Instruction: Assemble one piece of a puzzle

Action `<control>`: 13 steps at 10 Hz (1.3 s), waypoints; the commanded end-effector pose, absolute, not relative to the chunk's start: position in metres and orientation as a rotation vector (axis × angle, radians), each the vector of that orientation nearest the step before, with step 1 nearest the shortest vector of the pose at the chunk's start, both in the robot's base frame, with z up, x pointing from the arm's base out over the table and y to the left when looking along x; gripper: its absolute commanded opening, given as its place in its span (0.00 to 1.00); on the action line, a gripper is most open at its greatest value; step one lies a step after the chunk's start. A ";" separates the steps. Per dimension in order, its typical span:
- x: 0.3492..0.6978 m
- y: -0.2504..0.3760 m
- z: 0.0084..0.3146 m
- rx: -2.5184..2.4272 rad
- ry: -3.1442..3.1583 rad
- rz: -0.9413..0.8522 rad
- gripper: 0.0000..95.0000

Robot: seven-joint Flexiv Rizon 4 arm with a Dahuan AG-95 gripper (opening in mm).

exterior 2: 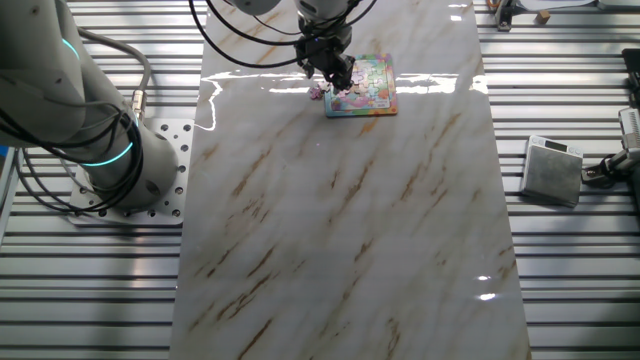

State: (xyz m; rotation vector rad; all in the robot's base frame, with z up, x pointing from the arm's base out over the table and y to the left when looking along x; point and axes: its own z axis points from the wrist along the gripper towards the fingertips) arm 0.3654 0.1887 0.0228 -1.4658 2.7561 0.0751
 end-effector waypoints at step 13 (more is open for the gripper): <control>0.367 0.190 0.016 -1.456 2.753 0.044 0.60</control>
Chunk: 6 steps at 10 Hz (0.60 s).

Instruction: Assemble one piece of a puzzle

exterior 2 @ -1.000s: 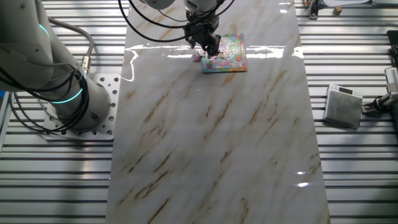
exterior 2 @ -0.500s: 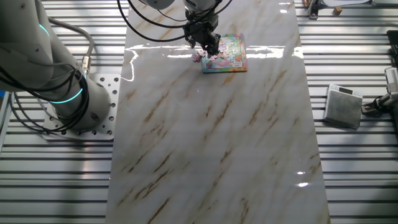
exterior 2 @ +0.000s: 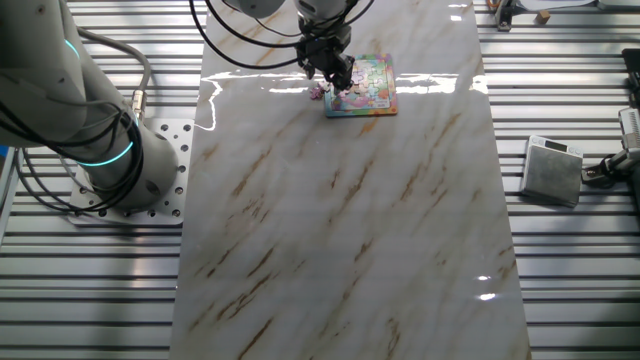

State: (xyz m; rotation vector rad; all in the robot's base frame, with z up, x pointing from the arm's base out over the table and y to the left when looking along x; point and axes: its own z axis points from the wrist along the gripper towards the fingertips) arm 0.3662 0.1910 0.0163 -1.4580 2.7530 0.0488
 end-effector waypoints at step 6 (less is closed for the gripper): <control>0.367 0.190 0.014 -1.449 2.754 0.040 0.60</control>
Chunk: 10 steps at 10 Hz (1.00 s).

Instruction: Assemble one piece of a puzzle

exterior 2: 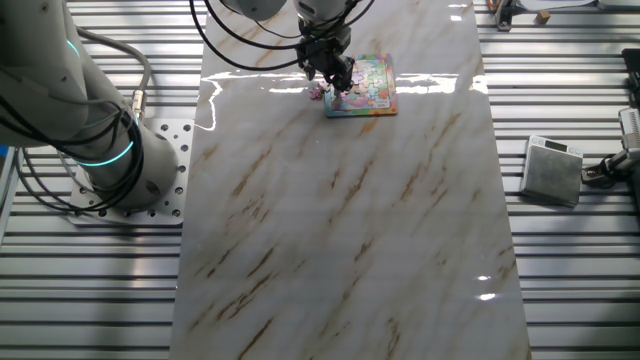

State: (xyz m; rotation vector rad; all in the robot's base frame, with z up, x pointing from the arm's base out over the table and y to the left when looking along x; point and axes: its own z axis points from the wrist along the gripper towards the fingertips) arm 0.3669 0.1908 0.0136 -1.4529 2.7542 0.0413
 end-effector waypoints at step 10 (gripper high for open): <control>0.367 0.191 0.011 -1.437 2.753 0.034 0.40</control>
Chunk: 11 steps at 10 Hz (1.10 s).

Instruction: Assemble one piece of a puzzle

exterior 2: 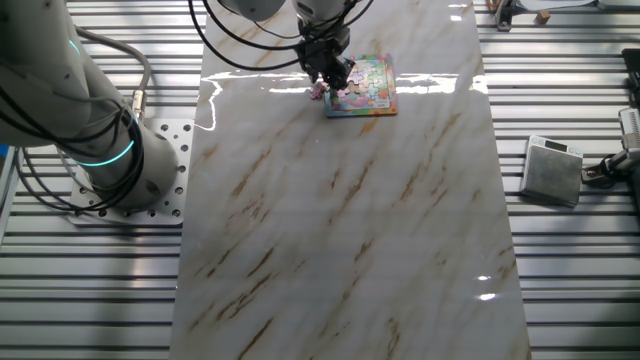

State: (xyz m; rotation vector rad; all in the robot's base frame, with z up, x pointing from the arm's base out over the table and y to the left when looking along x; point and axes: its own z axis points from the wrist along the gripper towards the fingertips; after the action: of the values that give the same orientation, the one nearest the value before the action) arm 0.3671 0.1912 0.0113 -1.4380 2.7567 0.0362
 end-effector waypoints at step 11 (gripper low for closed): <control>0.368 0.191 0.011 -1.380 2.780 -0.007 0.60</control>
State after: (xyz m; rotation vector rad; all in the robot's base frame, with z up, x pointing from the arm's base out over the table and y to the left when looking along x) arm 0.3670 0.1916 0.0115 -1.3787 2.7818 -0.0078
